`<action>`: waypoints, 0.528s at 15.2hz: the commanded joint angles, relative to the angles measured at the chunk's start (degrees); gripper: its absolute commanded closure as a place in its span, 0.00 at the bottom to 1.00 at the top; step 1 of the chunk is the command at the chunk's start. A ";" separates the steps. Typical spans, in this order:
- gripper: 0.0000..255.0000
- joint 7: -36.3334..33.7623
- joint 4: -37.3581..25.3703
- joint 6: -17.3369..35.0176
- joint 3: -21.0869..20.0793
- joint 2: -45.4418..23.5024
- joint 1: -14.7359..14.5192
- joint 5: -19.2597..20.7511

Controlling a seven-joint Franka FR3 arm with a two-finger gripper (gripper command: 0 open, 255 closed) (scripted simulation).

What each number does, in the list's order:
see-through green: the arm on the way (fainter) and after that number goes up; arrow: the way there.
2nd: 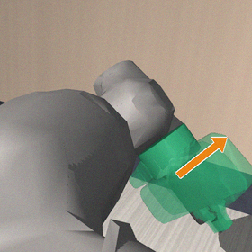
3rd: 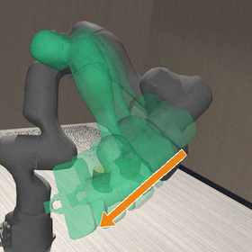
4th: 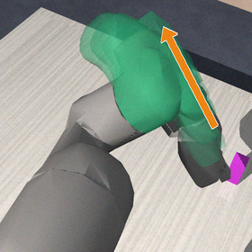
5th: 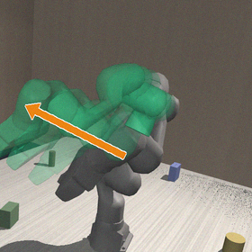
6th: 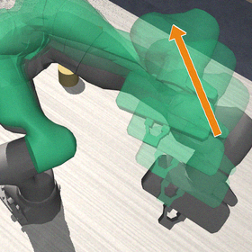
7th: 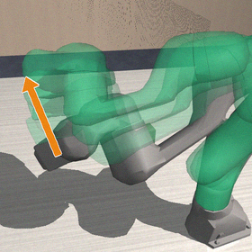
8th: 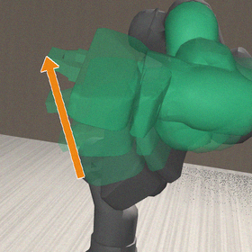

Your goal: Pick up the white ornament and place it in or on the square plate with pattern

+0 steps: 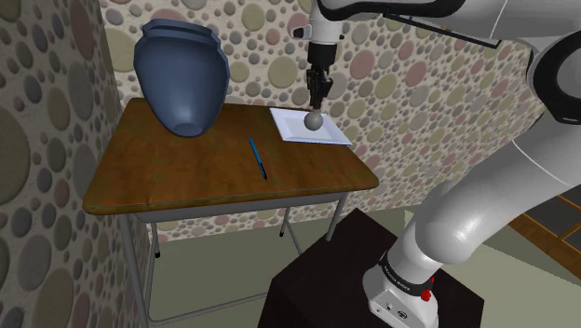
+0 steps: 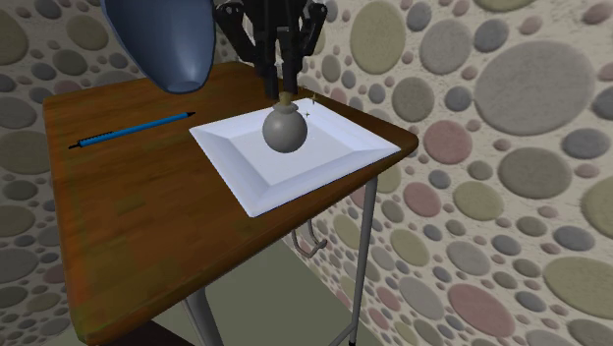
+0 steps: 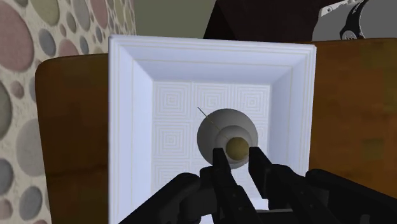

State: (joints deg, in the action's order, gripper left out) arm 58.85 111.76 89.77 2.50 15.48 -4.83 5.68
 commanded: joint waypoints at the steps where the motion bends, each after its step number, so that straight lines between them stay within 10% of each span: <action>1: 1.00 -0.16 1.87 1.47 0.00 0.19 -0.01 -0.01; 8: 1.00 -0.45 5.96 5.37 0.02 0.37 0.07 0.04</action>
State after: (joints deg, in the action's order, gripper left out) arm 58.56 116.08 95.26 2.35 18.04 -4.91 5.60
